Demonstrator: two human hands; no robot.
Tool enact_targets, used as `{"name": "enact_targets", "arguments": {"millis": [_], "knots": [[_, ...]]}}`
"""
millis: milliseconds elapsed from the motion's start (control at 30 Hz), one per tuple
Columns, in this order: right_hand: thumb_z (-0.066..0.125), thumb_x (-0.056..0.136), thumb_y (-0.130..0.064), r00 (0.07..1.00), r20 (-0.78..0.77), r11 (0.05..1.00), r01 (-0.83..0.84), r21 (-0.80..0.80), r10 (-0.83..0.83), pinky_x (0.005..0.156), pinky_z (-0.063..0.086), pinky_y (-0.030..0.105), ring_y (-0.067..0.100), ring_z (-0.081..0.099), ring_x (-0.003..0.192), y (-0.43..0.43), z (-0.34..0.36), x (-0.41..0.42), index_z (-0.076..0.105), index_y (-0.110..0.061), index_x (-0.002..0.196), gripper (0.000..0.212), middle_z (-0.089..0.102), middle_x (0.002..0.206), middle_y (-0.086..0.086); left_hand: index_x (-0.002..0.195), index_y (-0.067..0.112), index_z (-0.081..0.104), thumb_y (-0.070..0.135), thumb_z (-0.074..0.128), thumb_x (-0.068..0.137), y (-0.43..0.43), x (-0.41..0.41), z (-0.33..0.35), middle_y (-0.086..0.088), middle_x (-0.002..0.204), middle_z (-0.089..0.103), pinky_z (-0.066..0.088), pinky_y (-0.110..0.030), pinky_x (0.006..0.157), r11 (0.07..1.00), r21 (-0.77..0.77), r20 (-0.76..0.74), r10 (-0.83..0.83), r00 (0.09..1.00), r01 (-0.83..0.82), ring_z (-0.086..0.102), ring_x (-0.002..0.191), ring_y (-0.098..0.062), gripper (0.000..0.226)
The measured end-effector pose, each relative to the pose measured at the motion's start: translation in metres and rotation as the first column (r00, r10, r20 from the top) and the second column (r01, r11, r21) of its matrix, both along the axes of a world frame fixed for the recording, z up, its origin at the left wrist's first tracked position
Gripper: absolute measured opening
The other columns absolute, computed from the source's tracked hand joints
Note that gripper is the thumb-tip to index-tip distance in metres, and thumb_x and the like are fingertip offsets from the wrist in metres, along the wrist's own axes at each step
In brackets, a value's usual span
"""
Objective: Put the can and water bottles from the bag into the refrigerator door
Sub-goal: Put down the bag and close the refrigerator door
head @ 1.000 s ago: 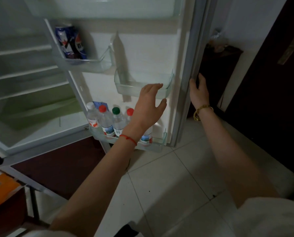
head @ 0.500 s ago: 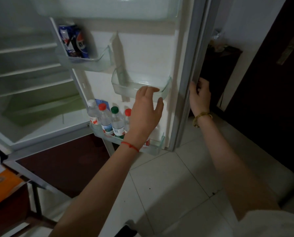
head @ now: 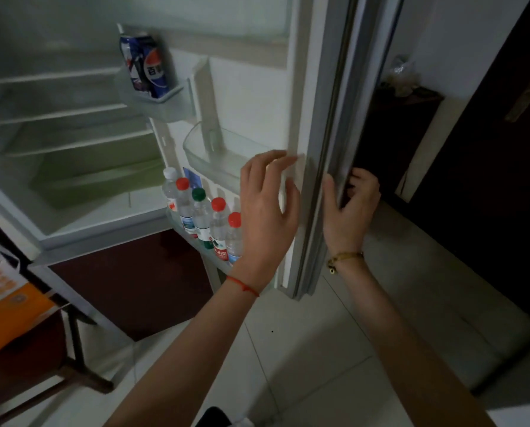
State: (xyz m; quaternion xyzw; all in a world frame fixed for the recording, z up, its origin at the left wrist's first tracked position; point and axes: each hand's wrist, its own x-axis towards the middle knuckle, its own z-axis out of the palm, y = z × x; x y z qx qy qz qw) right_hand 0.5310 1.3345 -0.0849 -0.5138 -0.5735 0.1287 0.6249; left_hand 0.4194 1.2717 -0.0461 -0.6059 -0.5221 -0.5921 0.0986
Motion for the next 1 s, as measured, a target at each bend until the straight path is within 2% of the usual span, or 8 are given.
{"name": "enact_targets", "arguments": {"millis": [167,300,367,467,567,733,900,1000], "knots": [[0.068,0.082,-0.044,0.997,0.012,0.993,-0.083,0.087,0.082,0.080,0.044,0.019,0.017,0.051,0.092,-0.041,-0.002,-0.017,0.053,-0.004,0.106,0.049,0.050,0.101,-0.004,0.118,-0.002,0.064,-0.002,0.057,0.089,-0.030,-0.015,0.008,-0.014,0.121,0.062,0.043,-0.034,0.103,0.998,0.040,-0.013,-0.042,0.999,0.043,0.054,0.117,-0.026,0.030],[0.052,0.091,-0.041,0.988,0.054,0.975,-0.149,0.167,0.142,0.077,0.040,0.012,0.021,0.053,0.084,-0.070,0.003,-0.036,0.056,-0.001,0.102,0.042,0.049,0.092,-0.004,0.121,-0.004,0.059,-0.003,0.058,0.089,-0.056,-0.037,0.009,-0.015,0.126,0.056,0.046,-0.042,0.101,0.997,0.066,0.075,-0.046,0.996,0.041,0.052,0.122,-0.025,0.032],[0.049,0.094,-0.037,0.978,0.092,0.961,-0.204,0.185,0.189,0.079,0.040,0.014,0.023,0.055,0.086,-0.082,0.005,-0.050,0.056,0.001,0.105,0.041,0.050,0.095,0.000,0.124,-0.005,0.055,-0.003,0.059,0.089,-0.071,-0.051,0.009,-0.015,0.128,0.053,0.048,-0.045,0.098,0.996,0.069,0.098,-0.065,0.993,0.058,0.052,0.123,-0.026,0.035],[0.051,0.096,-0.027,0.953,0.132,0.933,-0.297,0.206,0.274,0.084,0.044,0.019,0.025,0.057,0.093,-0.101,0.004,-0.077,0.050,-0.003,0.118,0.033,0.056,0.105,0.011,0.127,-0.006,0.051,-0.001,0.062,0.089,-0.095,-0.074,0.011,-0.014,0.130,0.050,0.051,-0.044,0.094,0.996,0.054,0.128,-0.079,0.989,0.073,0.054,0.120,-0.029,0.040],[0.054,0.093,-0.017,0.927,0.158,0.898,-0.371,0.237,0.341,0.089,0.047,0.023,0.026,0.057,0.102,-0.121,0.006,-0.104,0.043,-0.005,0.127,0.038,0.055,0.118,0.016,0.128,-0.006,0.049,0.001,0.065,0.089,-0.117,-0.100,0.012,-0.015,0.129,0.050,0.053,-0.043,0.091,0.997,0.050,0.150,-0.063,0.987,0.056,0.055,0.116,-0.027,0.044],[0.056,0.092,-0.016,0.888,0.231,0.862,-0.447,0.239,0.397,0.100,0.045,0.050,0.036,0.046,0.128,-0.153,0.008,-0.148,0.038,0.006,0.135,0.052,0.044,0.138,0.023,0.133,-0.003,0.046,0.004,0.068,0.088,-0.154,-0.142,0.013,-0.013,0.132,0.049,0.053,-0.040,0.093,1.000,0.022,0.198,-0.024,0.980,0.020,0.056,0.118,-0.024,0.050],[0.062,0.090,-0.014,0.859,0.321,0.844,-0.481,0.236,0.399,0.111,0.038,0.044,0.026,0.037,0.137,-0.186,0.020,-0.191,0.037,0.008,0.139,0.059,0.037,0.146,0.015,0.142,-0.003,0.040,0.008,0.065,0.090,-0.186,-0.184,0.012,-0.013,0.142,0.045,0.049,-0.042,0.101,1.000,-0.020,0.208,0.013,0.978,-0.009,0.049,0.130,-0.022,0.058],[0.059,0.093,-0.016,0.835,0.367,0.833,-0.507,0.221,0.410,0.117,0.031,0.037,0.022,0.032,0.140,-0.200,0.023,-0.214,0.035,0.005,0.142,0.058,0.036,0.149,0.014,0.145,-0.003,0.038,0.011,0.064,0.092,-0.201,-0.207,0.007,-0.015,0.148,0.040,0.042,-0.042,0.111,0.998,-0.028,0.156,0.067,0.985,-0.064,0.040,0.140,-0.022,0.061]]}}
